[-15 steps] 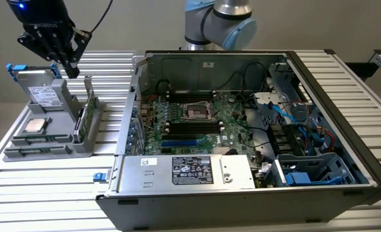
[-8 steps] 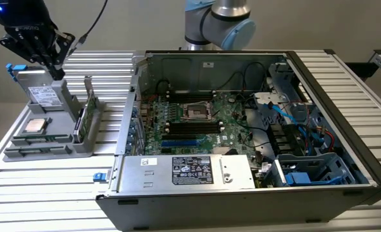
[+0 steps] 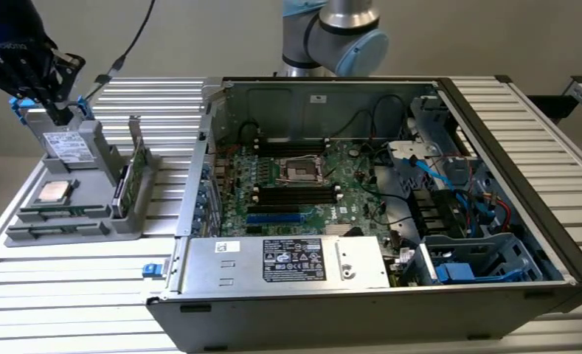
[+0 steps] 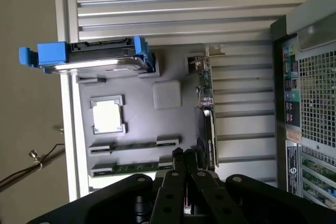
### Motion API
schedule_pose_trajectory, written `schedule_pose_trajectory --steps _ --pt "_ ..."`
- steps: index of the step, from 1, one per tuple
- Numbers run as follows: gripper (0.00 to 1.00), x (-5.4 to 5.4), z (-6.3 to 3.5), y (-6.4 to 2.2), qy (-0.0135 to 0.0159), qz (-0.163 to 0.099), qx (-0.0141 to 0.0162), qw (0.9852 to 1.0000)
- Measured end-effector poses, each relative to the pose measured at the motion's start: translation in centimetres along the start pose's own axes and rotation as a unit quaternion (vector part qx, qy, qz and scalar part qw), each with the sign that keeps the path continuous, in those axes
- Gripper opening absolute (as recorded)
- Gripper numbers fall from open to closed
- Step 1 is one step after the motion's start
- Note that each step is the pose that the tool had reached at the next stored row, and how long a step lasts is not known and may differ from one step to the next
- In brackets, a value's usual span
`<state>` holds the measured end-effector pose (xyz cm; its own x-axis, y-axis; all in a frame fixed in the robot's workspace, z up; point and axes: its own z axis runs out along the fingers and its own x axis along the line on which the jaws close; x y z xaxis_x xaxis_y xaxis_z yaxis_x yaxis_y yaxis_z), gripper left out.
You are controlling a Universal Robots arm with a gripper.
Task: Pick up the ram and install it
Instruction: 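Reach for the ram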
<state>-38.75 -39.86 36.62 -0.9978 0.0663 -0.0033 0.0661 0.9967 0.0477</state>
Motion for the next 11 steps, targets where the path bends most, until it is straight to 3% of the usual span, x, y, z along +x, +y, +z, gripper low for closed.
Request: schedule_pose_trajectory --steps 11 --pt "0.1 5.0 0.44 -0.57 0.0012 0.0 -0.0018 1.0"
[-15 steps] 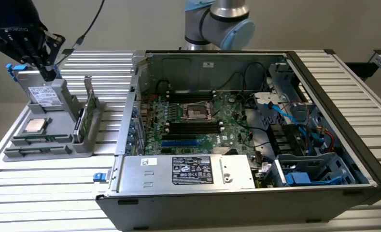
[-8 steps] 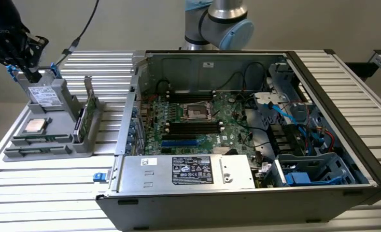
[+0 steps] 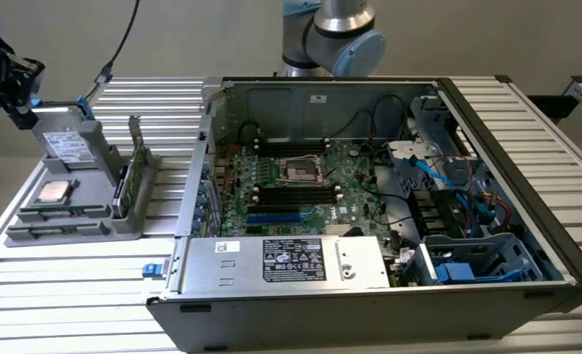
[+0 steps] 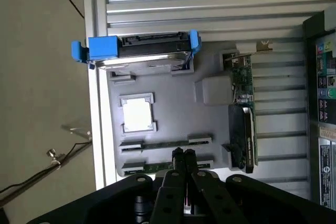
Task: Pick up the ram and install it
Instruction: 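Reach for the ram, then pick up the ram and move it above insertion slot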
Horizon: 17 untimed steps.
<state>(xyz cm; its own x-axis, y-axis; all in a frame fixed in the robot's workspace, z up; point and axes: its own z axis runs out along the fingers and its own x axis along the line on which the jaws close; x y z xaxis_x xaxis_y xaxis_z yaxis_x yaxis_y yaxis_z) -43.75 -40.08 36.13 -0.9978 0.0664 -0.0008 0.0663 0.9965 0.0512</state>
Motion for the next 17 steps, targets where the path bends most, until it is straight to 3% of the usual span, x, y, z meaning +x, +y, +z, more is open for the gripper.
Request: schedule_pose_trajectory --steps 2,5,17 --pt "0.1 0.76 0.0 -0.32 0.0002 0.0 -0.002 1.0" --pt "0.1 0.89 -0.02 -0.64 0.0004 0.0 -0.0059 1.0" --pt "0.1 0.89 -0.01 -0.65 0.0004 0.0 -0.0061 1.0"
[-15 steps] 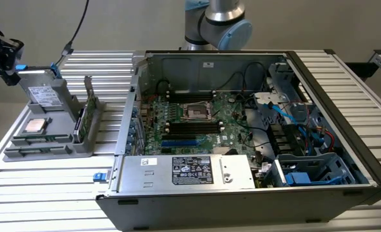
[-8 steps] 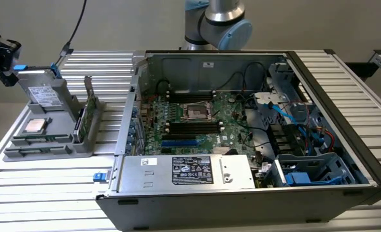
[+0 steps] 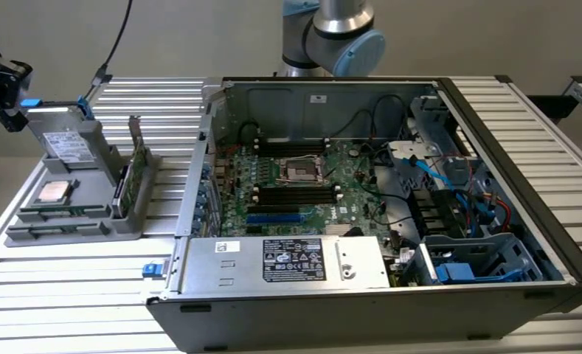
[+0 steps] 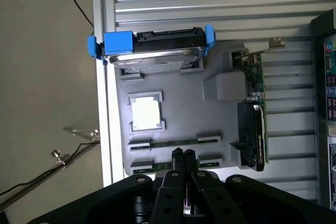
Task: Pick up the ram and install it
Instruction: 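Pick up the ram and move it above insertion slot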
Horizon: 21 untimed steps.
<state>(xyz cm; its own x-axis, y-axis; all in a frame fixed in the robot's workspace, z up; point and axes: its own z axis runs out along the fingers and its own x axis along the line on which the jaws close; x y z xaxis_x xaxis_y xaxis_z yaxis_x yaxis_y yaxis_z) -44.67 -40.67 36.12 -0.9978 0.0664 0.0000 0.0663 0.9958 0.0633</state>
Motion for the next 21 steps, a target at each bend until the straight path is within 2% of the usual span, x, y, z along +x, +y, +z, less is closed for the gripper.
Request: schedule_pose_trajectory --steps 4,7,11,15,18,21 --pt "0.1 0.01 0.0 0.0 0.0005 -0.007 0.0 1.0" --pt "0.1 0.0 0.0 0.0 0.0021 -0.034 0.0 0.9994" --pt "0.1 0.0 0.0 0.0 0.0044 -0.07 0.0 0.9976" --pt "0.1 0.0 0.0 0.0 0.0067 -0.106 0.0 0.9944" --pt "0.1 0.0 0.0 0.0 0.0084 -0.133 0.0 0.9911" --pt "0.1 0.03 -0.03 -0.01 0.0102 -0.16 0.0004 0.9871"
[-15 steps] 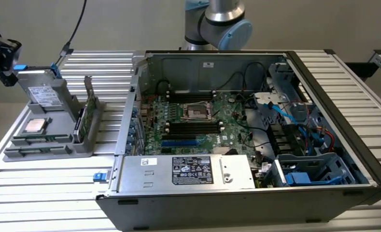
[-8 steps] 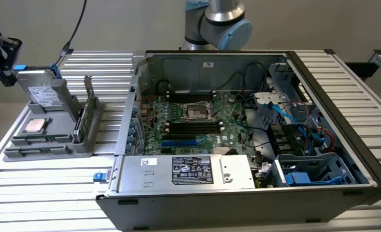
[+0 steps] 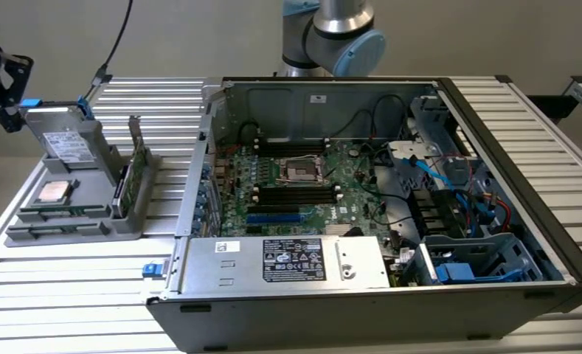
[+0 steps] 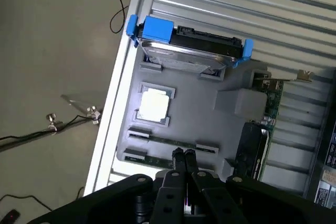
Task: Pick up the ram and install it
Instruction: 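Pick up the ram and move it above insertion slot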
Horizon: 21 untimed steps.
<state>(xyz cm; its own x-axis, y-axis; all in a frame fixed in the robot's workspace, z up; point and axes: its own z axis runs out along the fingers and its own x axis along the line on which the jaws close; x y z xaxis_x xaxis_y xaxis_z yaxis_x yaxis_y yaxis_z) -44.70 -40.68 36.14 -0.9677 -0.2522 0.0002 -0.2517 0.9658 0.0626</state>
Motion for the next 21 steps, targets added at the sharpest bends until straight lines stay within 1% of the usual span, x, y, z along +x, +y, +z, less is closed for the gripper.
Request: schedule_pose_trajectory --steps 2,3,6,7,8,9,10,12,15,18,21 --pt "0.1 0.07 -0.08 0.03 0.0013 -0.016 0.0014 0.9999" --pt "0.1 0.12 -0.11 0.06 0.0018 -0.024 0.0038 0.9997" --pt "0.1 0.28 -0.2 0.21 0.0038 -0.045 0.0144 0.9989" --pt "0.1 0.34 -0.2 0.24 0.0049 -0.051 0.018 0.9985" --pt "0.1 0.37 -0.21 0.25 0.006 -0.058 0.0203 0.9981" --pt "0.1 0.36 -0.22 0.24 0.0068 -0.065 0.0216 0.9976" --pt "0.1 0.36 -0.22 0.24 0.0075 -0.073 0.0228 0.997" --pt "0.1 0.37 -0.22 0.24 0.0085 -0.091 0.0236 0.9955" --pt "0.1 0.37 -0.22 0.25 0.0098 -0.118 0.0244 0.9926" --pt "0.1 0.37 -0.22 0.25 0.0111 -0.145 0.0252 0.9891" --pt "0.1 0.37 -0.22 0.25 0.0121 -0.172 0.0253 0.9848"
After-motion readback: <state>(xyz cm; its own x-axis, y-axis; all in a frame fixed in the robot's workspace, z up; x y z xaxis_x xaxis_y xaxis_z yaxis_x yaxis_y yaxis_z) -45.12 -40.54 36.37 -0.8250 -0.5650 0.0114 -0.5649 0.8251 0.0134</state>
